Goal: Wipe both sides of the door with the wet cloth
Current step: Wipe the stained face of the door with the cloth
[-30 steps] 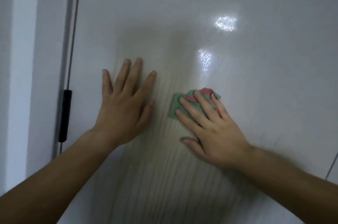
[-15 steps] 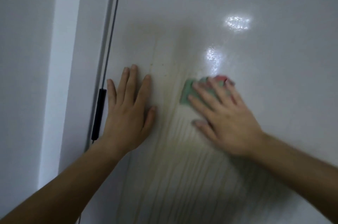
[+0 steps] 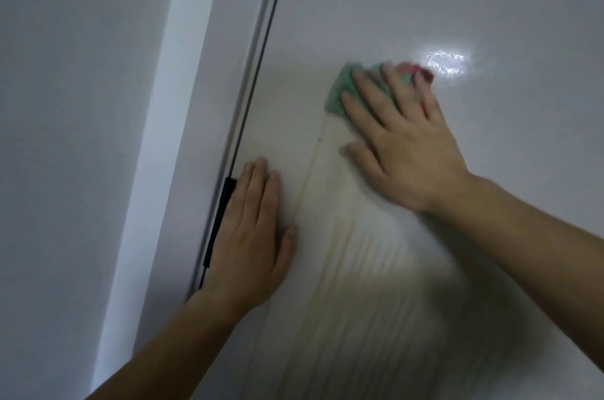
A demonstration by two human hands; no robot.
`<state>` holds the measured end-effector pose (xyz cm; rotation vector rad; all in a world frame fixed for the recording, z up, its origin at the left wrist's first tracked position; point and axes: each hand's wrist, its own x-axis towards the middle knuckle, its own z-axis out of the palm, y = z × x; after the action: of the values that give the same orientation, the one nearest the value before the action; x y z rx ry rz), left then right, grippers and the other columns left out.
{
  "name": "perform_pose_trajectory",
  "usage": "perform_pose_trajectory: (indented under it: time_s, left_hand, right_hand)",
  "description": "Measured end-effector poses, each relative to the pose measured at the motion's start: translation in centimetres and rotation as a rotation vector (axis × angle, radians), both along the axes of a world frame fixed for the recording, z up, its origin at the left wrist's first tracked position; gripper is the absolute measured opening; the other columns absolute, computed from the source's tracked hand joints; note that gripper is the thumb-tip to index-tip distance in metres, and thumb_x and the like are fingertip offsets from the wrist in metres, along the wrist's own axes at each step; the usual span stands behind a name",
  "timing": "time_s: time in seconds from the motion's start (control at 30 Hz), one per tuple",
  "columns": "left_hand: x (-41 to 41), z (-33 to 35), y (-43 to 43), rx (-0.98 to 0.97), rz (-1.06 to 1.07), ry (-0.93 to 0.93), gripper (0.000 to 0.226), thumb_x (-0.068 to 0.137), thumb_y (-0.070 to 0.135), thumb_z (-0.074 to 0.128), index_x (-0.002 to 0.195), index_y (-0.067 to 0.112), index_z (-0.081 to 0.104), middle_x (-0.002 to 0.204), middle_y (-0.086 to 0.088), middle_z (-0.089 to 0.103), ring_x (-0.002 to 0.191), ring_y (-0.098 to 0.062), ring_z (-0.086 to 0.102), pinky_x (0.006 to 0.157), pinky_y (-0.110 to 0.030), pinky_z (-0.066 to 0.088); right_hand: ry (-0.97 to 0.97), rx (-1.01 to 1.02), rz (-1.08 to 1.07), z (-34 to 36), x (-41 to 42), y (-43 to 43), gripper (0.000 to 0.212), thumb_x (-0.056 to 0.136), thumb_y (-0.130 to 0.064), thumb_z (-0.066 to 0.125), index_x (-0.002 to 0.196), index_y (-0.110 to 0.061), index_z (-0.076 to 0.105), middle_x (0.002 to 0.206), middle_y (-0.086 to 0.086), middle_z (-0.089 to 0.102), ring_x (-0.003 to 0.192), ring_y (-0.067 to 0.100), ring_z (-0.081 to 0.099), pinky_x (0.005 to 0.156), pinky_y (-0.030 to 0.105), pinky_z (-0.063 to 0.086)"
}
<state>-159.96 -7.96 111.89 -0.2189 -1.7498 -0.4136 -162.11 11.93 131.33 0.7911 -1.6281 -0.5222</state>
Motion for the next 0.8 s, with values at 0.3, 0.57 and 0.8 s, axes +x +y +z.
perform_pose_trajectory:
  time_s: [0.3, 0.57, 0.8]
  left_hand:
    - [0.3, -2.8, -0.1, 0.0, -0.048, -0.02, 0.07, 0.101, 0.032, 0.046, 0.157, -0.004, 0.025, 0.169, -0.02, 0.013, 0.158, -0.035, 0.011, 0.127, -0.049, 0.019]
    - [0.7, -5.6, 0.4, 0.039, -0.055, -0.057, 0.07, 0.102, 0.033, 0.046, 0.157, -0.004, 0.024, 0.17, -0.019, 0.012, 0.158, -0.035, 0.011, 0.127, -0.049, 0.019]
    - [0.9, -7.8, 0.6, 0.072, -0.024, -0.092, 0.072, 0.099, 0.033, 0.046, 0.158, -0.003, 0.025, 0.17, -0.018, 0.011, 0.158, -0.035, 0.01, 0.128, -0.046, 0.016]
  right_hand:
    - [-0.036, 0.264, 0.02, -5.2, 0.3, 0.0, 0.061, 0.106, -0.051, 0.039, 0.158, -0.02, 0.035, 0.168, 0.003, 0.023, 0.156, 0.032, 0.015, 0.124, 0.056, 0.017]
    - [-0.053, 0.374, -0.007, -4.8, 0.3, -2.4, 0.064, 0.106, -0.053, 0.033, 0.16, -0.017, 0.031, 0.169, 0.007, 0.017, 0.157, 0.035, 0.008, 0.124, 0.058, 0.012]
    - [-0.04, 0.489, 0.0, -3.1, 0.5, -5.0, 0.062, 0.106, -0.051, 0.034, 0.16, -0.019, 0.031, 0.168, 0.005, 0.021, 0.156, 0.033, 0.014, 0.125, 0.056, 0.013]
